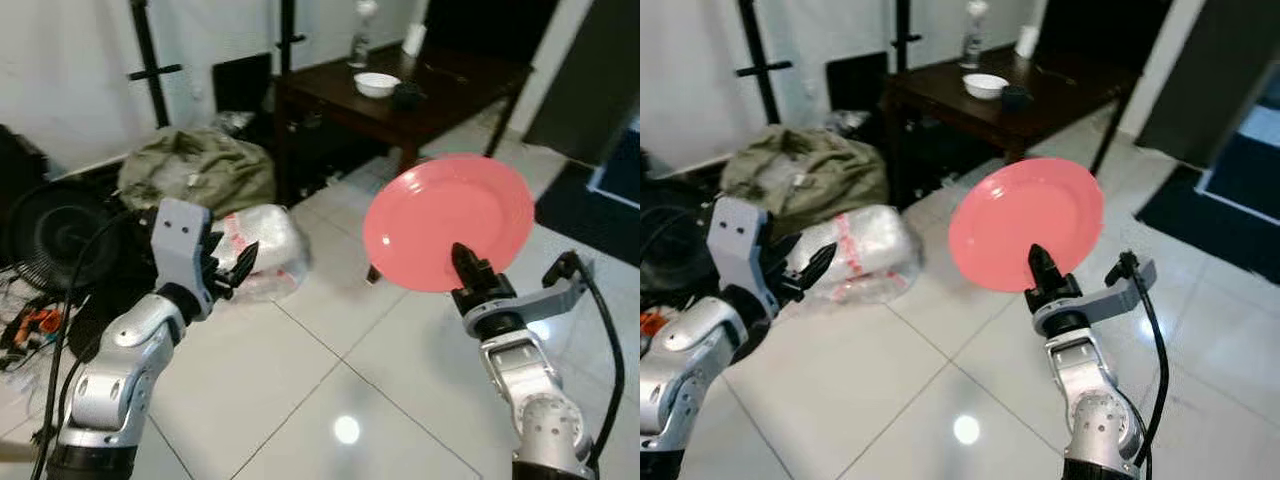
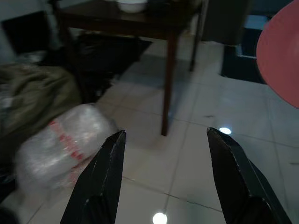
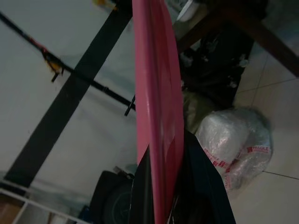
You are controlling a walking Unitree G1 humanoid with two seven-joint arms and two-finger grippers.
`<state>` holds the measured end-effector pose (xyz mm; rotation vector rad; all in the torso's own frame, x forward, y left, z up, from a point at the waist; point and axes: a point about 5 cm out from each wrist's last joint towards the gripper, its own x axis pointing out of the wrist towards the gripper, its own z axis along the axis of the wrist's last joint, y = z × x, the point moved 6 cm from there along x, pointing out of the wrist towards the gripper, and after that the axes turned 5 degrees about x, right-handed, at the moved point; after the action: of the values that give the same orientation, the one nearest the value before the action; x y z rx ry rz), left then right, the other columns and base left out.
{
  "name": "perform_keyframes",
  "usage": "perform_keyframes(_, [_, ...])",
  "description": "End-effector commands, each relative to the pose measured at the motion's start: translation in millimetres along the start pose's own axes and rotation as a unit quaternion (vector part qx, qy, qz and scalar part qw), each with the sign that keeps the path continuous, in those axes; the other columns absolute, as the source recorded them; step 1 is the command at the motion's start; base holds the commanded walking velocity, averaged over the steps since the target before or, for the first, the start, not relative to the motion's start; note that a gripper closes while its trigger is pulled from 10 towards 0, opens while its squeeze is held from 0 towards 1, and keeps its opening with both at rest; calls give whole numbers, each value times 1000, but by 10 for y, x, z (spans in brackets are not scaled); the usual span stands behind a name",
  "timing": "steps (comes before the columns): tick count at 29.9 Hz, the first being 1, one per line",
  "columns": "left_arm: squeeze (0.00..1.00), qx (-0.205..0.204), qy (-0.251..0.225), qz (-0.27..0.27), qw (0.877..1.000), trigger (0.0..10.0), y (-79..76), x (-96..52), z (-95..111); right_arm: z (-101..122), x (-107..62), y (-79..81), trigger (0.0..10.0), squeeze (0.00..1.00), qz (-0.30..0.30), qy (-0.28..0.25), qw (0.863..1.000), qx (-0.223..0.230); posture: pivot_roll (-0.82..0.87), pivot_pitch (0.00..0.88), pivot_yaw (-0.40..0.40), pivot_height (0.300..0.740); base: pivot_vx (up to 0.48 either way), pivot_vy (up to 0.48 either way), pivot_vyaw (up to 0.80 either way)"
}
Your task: Setting the table
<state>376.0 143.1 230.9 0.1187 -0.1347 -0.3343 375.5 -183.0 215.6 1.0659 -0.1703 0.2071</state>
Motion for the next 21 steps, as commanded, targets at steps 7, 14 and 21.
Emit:
perform_keyframes(7, [0, 6, 72, 3, 997, 10000, 66, -166, -486, -733, -252, -94, 10000, 0, 51, 180, 982, -17, 129, 72, 29, 740, 0, 0, -781])
perform_keyframes(14, [0, 33, 114, 20, 993, 10000, 132, -461, -817, -1254, -462, -254, 10000, 0, 62, 282, 957, -39, 147, 76, 14, 740, 0, 0, -781])
perform_keyframes(21, [0, 38, 119, 43, 991, 10000, 174, -585, -853, -1326, -422, -182, 10000, 0, 83, 281, 956, 12, 172, 78, 1, 740, 0, 0, -781])
